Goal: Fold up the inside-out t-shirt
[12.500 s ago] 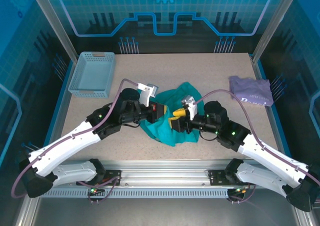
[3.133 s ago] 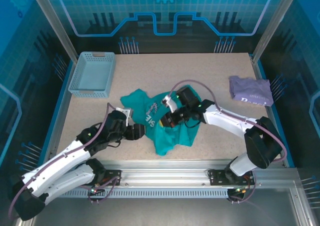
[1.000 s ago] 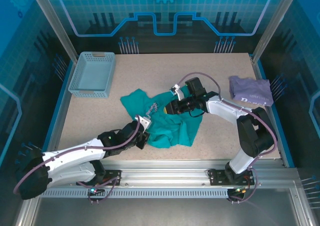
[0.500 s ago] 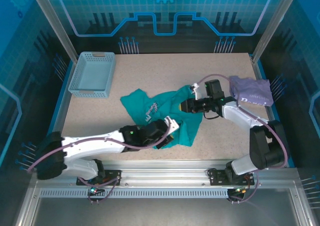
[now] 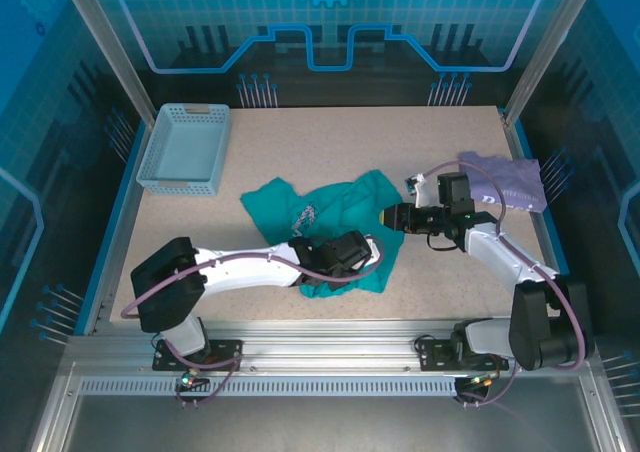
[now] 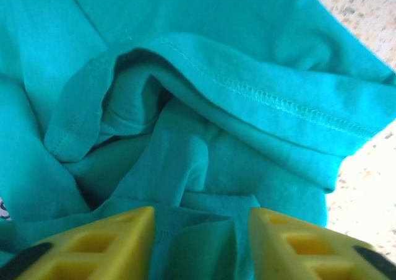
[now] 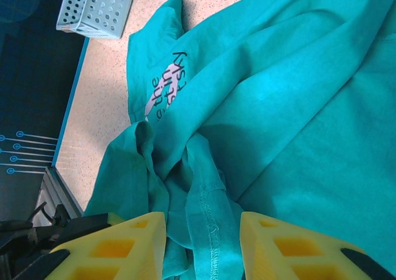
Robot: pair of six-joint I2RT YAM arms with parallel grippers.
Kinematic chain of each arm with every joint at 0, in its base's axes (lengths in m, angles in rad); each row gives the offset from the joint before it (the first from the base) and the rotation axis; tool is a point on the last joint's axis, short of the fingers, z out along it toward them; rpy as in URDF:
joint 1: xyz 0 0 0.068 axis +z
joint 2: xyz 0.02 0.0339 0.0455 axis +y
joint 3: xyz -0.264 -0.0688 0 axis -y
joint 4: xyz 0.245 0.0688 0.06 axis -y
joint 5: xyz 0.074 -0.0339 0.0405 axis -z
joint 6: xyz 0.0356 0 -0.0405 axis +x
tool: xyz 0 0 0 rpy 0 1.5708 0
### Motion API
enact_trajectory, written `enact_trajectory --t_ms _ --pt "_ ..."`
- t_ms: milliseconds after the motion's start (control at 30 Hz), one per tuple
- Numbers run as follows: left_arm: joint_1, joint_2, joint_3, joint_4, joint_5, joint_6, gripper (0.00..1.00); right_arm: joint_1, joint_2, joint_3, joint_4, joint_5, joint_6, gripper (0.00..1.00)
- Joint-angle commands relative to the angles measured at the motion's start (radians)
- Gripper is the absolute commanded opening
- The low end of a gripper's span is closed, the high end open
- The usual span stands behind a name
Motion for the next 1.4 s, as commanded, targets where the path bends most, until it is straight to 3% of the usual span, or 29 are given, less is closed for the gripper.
enact_trajectory --t_ms 0,233,433,600,800,900,1033,1100,1267,1367 --pt "0.013 0.008 0.034 -0.033 0.0 0.012 0.34 -0.013 -0.017 -0.019 0.011 -0.016 0.01 0.38" --pt "0.038 -0.07 -0.001 0.02 0.071 -0.035 0.12 -0.013 -0.028 -0.026 0.008 -0.019 0.011 0.38" --pt "0.09 -0.179 -0.06 0.066 0.187 -0.101 0.01 -0.009 -0.027 -0.03 0.015 -0.022 0.015 0.38" --pt "0.133 -0.261 -0.1 0.095 0.235 -0.173 0.0 0.016 -0.037 -0.015 -0.029 0.028 -0.009 0.39" --pt "0.225 -0.43 -0.201 0.175 0.349 -0.326 0.0 0.2 -0.017 0.059 -0.151 0.297 -0.112 0.48" --pt "0.26 -0.504 -0.246 0.193 0.375 -0.374 0.0 0.294 0.059 0.124 -0.189 0.424 -0.152 0.53" --pt "0.292 -0.585 -0.283 0.191 0.369 -0.411 0.0 0.373 0.213 0.215 -0.188 0.463 -0.173 0.55" --pt "0.31 -0.619 -0.291 0.184 0.355 -0.428 0.0 0.386 0.283 0.25 -0.184 0.483 -0.179 0.51" --pt "0.362 -0.713 -0.297 0.173 0.313 -0.476 0.0 0.383 0.329 0.3 -0.177 0.497 -0.213 0.29" --pt "0.388 -0.747 -0.296 0.174 0.309 -0.488 0.0 0.381 0.347 0.323 -0.213 0.466 -0.227 0.32"
